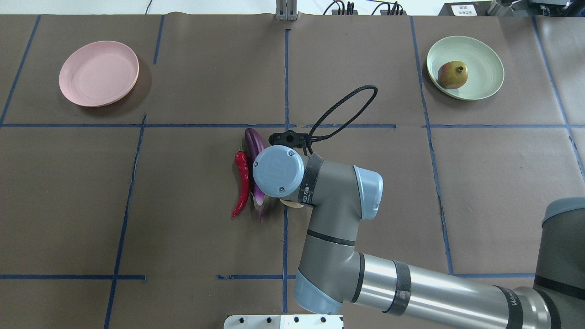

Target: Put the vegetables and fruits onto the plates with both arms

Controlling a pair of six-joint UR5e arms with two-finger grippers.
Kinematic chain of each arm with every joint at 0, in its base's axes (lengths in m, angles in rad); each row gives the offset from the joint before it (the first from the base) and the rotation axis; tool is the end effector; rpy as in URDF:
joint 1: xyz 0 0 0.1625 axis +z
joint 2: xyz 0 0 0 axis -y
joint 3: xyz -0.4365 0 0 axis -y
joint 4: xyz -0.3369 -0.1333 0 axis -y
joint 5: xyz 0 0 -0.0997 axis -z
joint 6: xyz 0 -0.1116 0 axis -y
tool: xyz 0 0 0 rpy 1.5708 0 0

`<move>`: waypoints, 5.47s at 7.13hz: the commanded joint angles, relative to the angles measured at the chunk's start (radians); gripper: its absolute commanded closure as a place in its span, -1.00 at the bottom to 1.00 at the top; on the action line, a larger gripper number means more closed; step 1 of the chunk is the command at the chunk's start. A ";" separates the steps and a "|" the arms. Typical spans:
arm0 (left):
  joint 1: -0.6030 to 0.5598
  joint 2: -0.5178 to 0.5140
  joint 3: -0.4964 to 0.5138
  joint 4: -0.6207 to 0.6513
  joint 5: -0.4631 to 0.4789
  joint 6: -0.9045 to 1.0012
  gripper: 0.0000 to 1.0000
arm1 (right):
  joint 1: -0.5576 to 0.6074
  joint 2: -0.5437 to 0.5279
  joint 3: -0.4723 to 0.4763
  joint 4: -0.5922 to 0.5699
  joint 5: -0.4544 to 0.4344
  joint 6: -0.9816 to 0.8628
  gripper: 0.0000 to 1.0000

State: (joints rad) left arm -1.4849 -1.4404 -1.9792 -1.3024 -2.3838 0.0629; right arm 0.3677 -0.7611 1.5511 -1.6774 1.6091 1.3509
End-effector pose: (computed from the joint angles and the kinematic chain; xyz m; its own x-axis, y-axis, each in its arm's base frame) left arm -0.0205 -0.3708 0.5786 0.6774 0.1284 -0.7243 -0.1286 0.9902 0.0552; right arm -0.6077 -0.3724 0.2478 0.7796 0.0667 0.6227 -0.1707 0.9793 0.1088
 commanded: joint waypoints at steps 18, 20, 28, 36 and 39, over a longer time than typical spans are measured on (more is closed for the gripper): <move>0.000 0.005 -0.006 0.003 0.000 0.003 -1.00 | 0.835 -0.178 -0.637 0.571 0.575 -1.017 -1.00; 0.000 -0.055 -0.006 -0.003 0.005 0.000 -1.00 | 0.852 -0.172 -0.588 0.543 0.583 -1.003 -1.00; 0.333 -0.332 -0.055 -0.110 0.000 -0.543 -1.00 | 1.096 -0.724 -0.050 0.389 0.772 -1.174 -1.00; 0.893 -0.888 0.405 -0.311 0.471 -1.411 -0.89 | 1.157 -0.986 0.274 0.189 0.652 -1.222 -1.00; 0.972 -0.893 0.433 -0.319 0.543 -1.439 -0.76 | 1.157 -0.986 0.274 0.189 0.652 -1.222 -1.00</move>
State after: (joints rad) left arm -0.5372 -2.3295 -1.5579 -1.6175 -1.8523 -1.3599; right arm 1.5247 -1.7467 1.8247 -1.4878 2.2613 0.1289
